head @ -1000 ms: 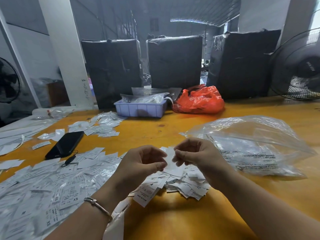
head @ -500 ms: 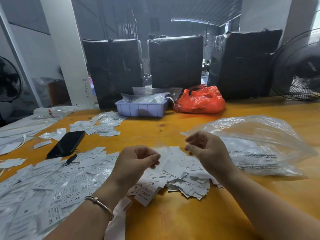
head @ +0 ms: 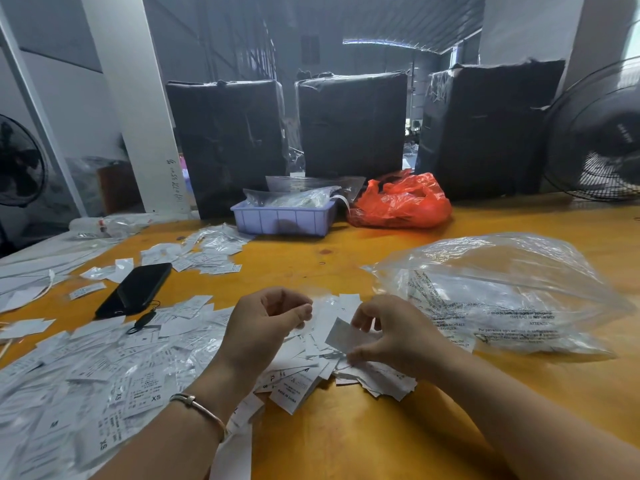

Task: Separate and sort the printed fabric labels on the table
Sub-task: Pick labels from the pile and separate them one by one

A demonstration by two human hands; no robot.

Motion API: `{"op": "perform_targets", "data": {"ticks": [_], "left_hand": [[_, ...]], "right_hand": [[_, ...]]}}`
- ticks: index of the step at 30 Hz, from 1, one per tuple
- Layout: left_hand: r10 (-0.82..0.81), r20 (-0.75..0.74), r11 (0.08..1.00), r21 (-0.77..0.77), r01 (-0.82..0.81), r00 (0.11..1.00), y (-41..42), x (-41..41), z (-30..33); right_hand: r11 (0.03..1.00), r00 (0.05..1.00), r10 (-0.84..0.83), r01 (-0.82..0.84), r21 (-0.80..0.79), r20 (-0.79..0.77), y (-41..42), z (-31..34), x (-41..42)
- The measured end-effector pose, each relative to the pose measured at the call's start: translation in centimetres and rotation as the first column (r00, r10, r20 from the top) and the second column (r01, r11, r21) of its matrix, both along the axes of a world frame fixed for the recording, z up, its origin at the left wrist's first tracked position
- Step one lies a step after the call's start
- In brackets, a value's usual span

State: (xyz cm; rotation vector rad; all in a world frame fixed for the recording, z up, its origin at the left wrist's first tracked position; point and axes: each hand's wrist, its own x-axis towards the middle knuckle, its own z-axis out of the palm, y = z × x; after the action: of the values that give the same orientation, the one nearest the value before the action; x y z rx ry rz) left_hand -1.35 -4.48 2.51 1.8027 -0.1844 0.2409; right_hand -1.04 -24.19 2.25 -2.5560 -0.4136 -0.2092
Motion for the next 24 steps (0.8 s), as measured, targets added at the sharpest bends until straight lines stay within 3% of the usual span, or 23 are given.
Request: {"op": "perform_targets", "data": {"ticks": [4, 7, 9, 13, 16, 21, 24], "left_hand": [[-0.033, -0.041, 0.999, -0.031, 0.032, 0.999, 0.0, 0.0, 0.2], [-0.076, -0.069, 0.993, -0.099, 0.069, 0.995, 0.2, 0.0, 0.4], [-0.089, -0.081, 0.992, -0.100, 0.081, 0.993, 0.2, -0.2, 0.6], [-0.060, -0.093, 0.993, -0.111, 0.050, 0.994, 0.4, -0.1, 0.9], [-0.100, -0.130, 0.976, -0.207, 0.072, 0.986, 0.6, 0.0, 1.0], [-0.184, -0.167, 0.934, -0.338, 0.119, 0.969, 0.6, 0.1, 1.0], [-0.237, -0.183, 0.905, -0.399, 0.148, 0.954, 0.5, 0.1, 1.1]], "right_hand": [[0.958, 0.999, 0.029, -0.019, 0.286, -0.033, -0.2, 0.1, -0.2], [0.796, 0.987, 0.117, -0.029, 0.604, -0.108, -0.9, 0.6, -0.4], [0.687, 0.976, 0.171, -0.017, 0.726, -0.139, -1.3, 0.8, -0.4], [0.647, 0.975, 0.185, -0.028, 0.762, -0.121, -1.6, 1.1, -0.1], [0.566, 0.968, 0.224, -0.034, 0.823, -0.114, -1.4, 1.2, -0.1], [0.570, 0.983, 0.182, -0.084, 0.818, -0.026, -1.5, 1.4, -0.3], [0.515, 0.985, 0.172, -0.084, 0.853, -0.007, -1.5, 1.6, -0.5]]}}
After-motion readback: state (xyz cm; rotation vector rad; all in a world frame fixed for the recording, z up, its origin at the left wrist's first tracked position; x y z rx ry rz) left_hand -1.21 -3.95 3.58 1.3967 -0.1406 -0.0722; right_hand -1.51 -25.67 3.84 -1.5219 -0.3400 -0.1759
